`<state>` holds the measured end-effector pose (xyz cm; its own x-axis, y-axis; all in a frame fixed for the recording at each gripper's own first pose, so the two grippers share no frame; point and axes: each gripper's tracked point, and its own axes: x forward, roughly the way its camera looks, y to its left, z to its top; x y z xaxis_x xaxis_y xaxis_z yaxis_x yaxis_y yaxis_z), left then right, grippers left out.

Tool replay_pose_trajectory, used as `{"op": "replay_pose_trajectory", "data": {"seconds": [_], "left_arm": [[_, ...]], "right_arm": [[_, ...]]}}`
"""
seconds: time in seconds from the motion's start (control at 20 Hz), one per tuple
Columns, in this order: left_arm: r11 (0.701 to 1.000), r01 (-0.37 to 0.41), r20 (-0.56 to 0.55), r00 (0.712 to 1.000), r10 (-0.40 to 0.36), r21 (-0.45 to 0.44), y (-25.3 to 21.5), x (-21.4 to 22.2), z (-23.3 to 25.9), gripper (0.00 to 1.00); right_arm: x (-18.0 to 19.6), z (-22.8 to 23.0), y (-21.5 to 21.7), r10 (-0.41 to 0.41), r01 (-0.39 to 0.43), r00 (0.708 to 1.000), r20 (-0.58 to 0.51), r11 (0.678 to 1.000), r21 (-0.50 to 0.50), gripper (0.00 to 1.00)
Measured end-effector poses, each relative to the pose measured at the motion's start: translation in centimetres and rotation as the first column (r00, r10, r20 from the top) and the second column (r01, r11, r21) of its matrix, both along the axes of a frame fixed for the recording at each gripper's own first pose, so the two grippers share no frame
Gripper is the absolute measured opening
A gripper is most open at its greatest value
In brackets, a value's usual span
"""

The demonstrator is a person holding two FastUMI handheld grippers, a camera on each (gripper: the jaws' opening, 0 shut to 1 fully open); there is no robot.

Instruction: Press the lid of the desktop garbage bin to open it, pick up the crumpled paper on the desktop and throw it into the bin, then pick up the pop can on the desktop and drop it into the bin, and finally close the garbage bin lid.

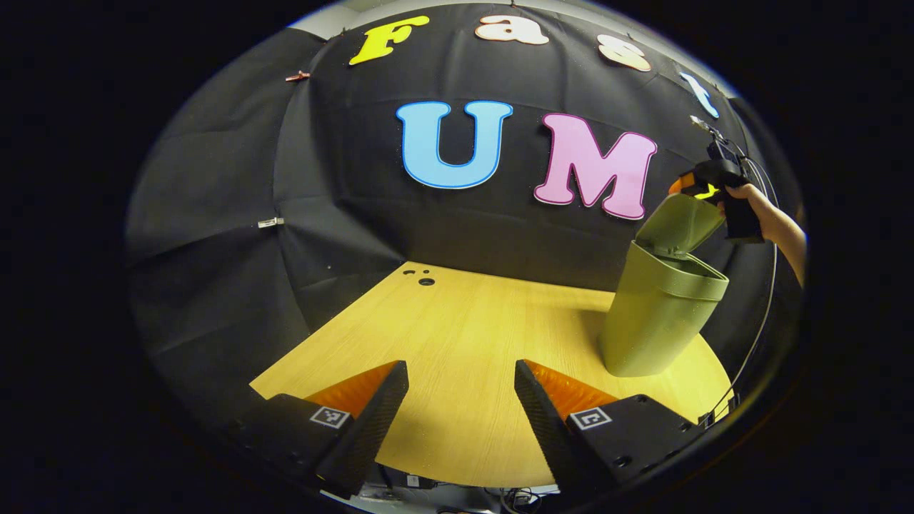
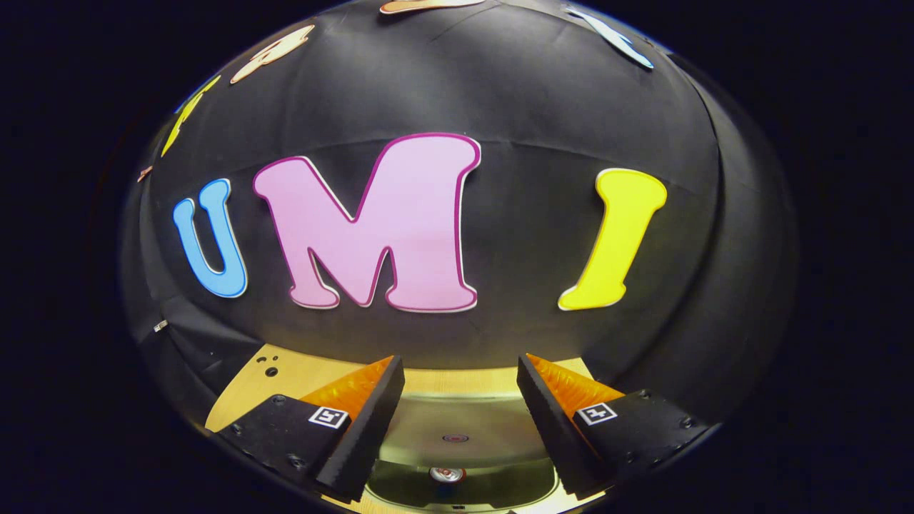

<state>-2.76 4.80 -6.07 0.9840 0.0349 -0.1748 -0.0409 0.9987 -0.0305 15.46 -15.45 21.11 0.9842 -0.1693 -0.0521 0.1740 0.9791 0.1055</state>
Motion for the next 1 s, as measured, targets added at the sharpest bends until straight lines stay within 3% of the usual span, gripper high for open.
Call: {"op": "replay_pose_trajectory", "data": {"seconds": [0.35, 0.55, 0.7, 0.8, 1.0], "left_arm": [[1.000, 0.025, -0.006, 1.000, -0.025, 0.001, -0.7, 0.1, -0.2, 0.96], [0.999, 0.028, -0.009, 1.000, -0.028, 0.019, -0.8, 0.1, 0.3, 0.96], [1.000, 0.020, 0.001, 1.000, -0.020, 0.013, -0.9, 0.3, 1.4, 0.96], [1.000, 0.009, 0.013, 1.000, -0.010, 0.011, -0.7, 0.4, 2.1, 0.96], [1.000, -0.014, 0.021, 1.000, 0.014, -0.004, -0.2, 0.2, 2.2, 0.96]], "right_arm": [[-2.2, -6.8, 0.7, 0.019, -0.014, 0.996, -0.083, 0.998, 0.062, 0.99], [-3.1, -8.9, 1.4, 0.023, -0.018, 0.998, -0.062, 0.996, 0.082, 0.99], [-3.7, -10.0, 1.8, 0.020, -0.017, 0.999, -0.048, 0.998, 0.063, 0.99], [-4.0, -12.1, 2.3, 0.021, -0.017, 0.995, -0.095, 0.999, 0.045, 0.99], [-4.1, -11.8, 2.8, 0.001, -0.002, 0.999, -0.036, 1.000, -0.015, 1.00]]}}
